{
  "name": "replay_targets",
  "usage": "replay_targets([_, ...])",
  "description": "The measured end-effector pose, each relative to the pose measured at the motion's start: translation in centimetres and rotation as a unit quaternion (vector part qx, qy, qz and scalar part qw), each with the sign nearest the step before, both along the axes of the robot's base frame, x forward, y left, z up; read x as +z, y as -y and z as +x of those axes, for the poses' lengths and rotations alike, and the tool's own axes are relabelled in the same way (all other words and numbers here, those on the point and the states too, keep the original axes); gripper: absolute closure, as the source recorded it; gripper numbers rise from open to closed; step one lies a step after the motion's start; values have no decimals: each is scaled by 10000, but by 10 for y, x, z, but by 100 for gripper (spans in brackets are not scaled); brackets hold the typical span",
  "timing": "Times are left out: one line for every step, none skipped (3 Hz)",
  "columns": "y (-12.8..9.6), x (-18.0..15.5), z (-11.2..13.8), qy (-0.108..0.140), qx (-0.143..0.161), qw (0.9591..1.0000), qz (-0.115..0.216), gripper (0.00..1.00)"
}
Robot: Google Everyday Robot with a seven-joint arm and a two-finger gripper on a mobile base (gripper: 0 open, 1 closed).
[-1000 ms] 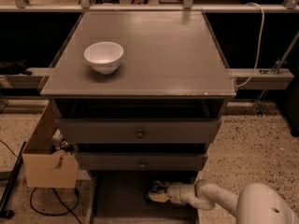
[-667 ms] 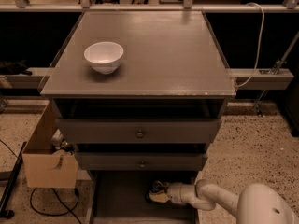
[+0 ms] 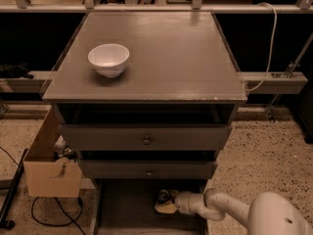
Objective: Place pepsi can into bottom drawer
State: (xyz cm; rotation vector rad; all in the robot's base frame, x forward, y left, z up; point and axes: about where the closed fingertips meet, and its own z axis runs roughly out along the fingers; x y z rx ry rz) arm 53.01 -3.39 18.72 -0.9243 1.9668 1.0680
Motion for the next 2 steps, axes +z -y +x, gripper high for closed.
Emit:
replay_targets([0, 0, 0, 0, 1, 10000, 1, 0])
replay_targets([0, 0, 0, 0, 1, 10000, 1, 0])
